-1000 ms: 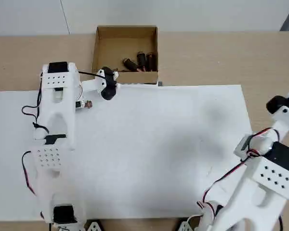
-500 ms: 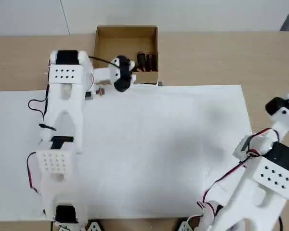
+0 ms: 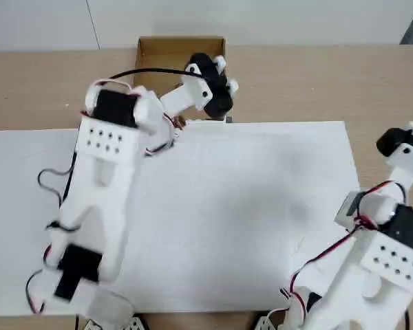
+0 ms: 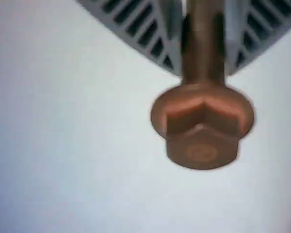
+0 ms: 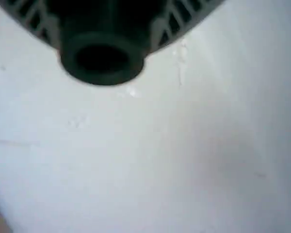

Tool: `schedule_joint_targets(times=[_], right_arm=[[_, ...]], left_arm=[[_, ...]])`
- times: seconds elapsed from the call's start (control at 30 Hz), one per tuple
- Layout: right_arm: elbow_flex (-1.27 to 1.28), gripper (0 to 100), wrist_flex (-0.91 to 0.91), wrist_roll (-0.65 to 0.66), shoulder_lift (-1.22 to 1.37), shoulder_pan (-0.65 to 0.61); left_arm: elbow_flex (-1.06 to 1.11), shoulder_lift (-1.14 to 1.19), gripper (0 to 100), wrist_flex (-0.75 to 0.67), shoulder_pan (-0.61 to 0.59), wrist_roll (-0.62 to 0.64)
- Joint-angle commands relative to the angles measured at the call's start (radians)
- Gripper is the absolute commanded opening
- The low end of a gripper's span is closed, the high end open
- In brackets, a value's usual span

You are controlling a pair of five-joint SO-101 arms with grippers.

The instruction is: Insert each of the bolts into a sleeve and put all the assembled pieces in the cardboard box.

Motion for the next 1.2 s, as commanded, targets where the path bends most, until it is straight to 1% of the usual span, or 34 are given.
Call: schedule_joint_targets(times=[0.0, 0.1, 0.2, 0.3, 0.4, 0.7, 0.87, 1.0, 1.17], right_arm=[[-0.049, 0.4, 0.004, 0.044, -0.093, -0.042], [-0.046, 0.4, 0.001, 0.064, -0.206, -0.091], [-0.035, 0.4, -0.001, 0.066, -0.302, -0.165], [0.040, 0.3, -0.047, 0.064, -0.383, -0.222], [0.130, 0.3, -0.102, 0.060, -0.449, -0.268], [0.379, 0.3, -0.278, 0.060, -0.690, -0.389], [0.511, 0.3, -0.335, 0.064, -0.808, -0.444], [0.614, 0.3, -0.380, 0.066, -0.889, -0.483], [0.706, 0.3, -0.407, 0.068, -0.993, -0.585]], left_arm=[[0.104, -0.183, 0, 0.018, 0.071, 0.075], [0.214, -0.307, 0, 0.009, 0.109, 0.170], [0.320, -0.427, 0, -0.069, 0.127, 0.301], [0.421, -0.546, 0, -0.152, 0.121, 0.434], [0.545, -0.654, 0, -0.212, 0.121, 0.528], [0.897, -1.046, 0, -0.374, 0.120, 0.743], [1.119, -1.307, 0, -0.491, 0.120, 0.829], [1.274, -1.502, 0, -0.594, 0.120, 0.954], [1.399, -1.700, 0, -0.615, 0.120, 1.074]])
